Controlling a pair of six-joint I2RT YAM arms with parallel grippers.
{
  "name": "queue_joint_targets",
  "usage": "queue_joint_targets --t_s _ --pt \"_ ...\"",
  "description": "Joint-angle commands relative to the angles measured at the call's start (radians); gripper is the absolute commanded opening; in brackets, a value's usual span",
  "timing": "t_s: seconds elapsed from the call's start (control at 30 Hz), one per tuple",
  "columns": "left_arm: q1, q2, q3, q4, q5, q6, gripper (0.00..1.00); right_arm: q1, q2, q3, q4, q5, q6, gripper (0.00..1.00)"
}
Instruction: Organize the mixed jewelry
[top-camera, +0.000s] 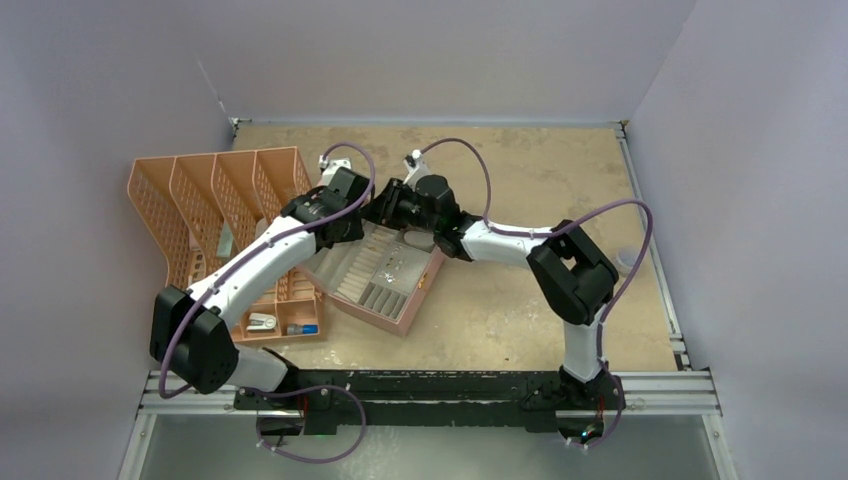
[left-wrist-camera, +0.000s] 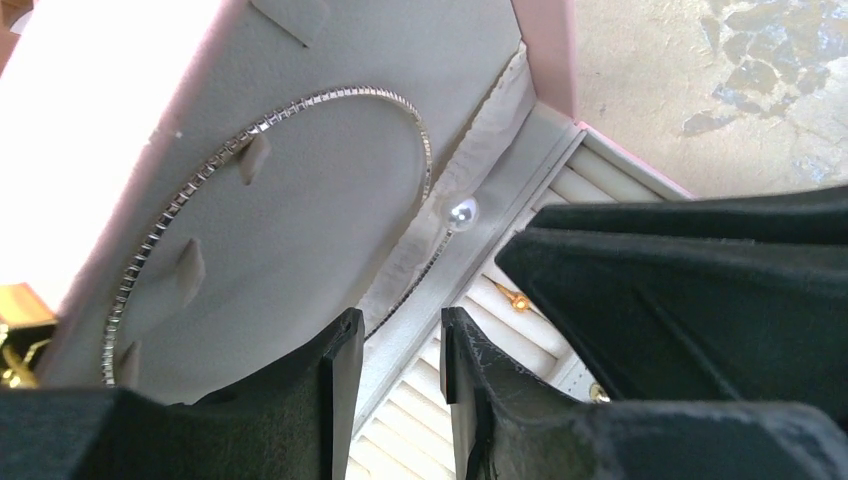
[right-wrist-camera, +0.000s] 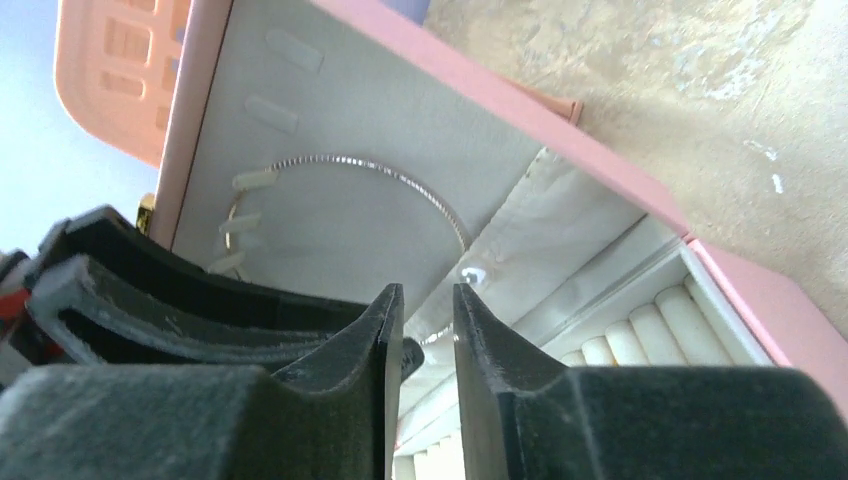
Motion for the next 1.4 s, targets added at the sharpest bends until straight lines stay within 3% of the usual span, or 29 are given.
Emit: queue_joint_targets --t_s 0.0,0.37,0.8,1.17,1.27,1.37 --pt "0.012 -0.023 0.043 0.022 0.054 0.015 0.33 0.006 -0.014 0.068 -0.076 0.108 -0.002 0.29" --pt "0.011 -0.089 0.091 0.012 0.088 0.052 0.33 0.017 0.070 0.230 -0.259 0.214 -0.019 0.33" --pt "0.010 -0.109 0.092 0.013 0.139 0.061 0.33 0.084 0.126 0.405 -0.511 0.347 -0.061 0.28" --pt "0.010 -0.136 0.080 -0.008 0.136 0.049 0.32 0.092 0.214 0.531 -0.670 0.337 -0.132 0.27" --pt "-0.006 -0.132 0.073 0.004 0.162 0.081 0.32 0.092 0.227 0.536 -0.686 0.324 -0.142 0.24" --pt "-0.062 -0.134 0.042 0.034 0.097 0.114 0.33 0.092 0.220 0.508 -0.666 0.302 -0.138 0.18"
